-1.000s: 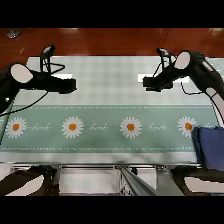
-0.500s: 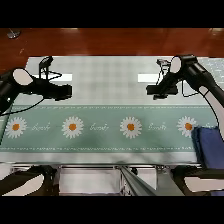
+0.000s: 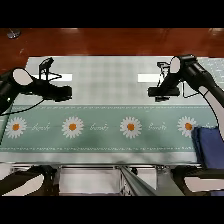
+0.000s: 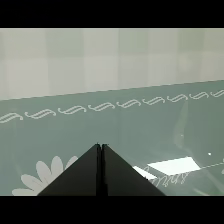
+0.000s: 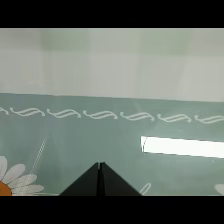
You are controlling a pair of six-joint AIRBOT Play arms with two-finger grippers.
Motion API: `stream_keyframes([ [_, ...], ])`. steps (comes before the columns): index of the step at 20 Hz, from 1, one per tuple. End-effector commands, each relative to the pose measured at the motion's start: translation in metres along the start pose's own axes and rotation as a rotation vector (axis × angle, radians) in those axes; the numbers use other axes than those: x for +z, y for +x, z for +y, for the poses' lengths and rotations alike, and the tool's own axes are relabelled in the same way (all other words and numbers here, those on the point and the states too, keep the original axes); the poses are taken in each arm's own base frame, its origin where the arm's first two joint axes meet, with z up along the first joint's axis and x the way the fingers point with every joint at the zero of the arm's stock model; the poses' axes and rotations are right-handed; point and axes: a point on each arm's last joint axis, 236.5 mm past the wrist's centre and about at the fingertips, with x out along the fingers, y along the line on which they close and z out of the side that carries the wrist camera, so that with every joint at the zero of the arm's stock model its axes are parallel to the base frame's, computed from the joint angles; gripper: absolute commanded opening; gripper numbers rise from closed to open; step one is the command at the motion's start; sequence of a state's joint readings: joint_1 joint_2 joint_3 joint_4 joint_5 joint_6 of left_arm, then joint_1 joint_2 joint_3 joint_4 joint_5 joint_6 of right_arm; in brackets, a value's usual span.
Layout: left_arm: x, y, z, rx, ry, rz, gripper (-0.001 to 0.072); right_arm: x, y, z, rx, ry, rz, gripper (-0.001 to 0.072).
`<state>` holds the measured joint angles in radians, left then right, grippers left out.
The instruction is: Fold the shirts.
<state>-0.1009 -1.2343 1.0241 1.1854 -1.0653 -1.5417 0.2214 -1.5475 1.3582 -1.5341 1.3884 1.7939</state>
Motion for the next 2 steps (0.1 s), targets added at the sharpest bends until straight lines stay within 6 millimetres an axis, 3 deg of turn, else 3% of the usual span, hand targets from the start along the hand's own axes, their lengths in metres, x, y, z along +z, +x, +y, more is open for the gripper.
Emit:
stream_keyframes([
  [1,-0.0003,0.0003,0.0005,0.001,-0.001,0.002,0.0020,-0.0005,0.0002,-0.0006,-0.002,0.001,0.003,0.0032],
  [2,-0.0003,0.0003,0.0005,0.001,-0.001,0.002,0.0020,-0.0005,0.0002,-0.0006,-0.002,0.001,0.003,0.0032],
])
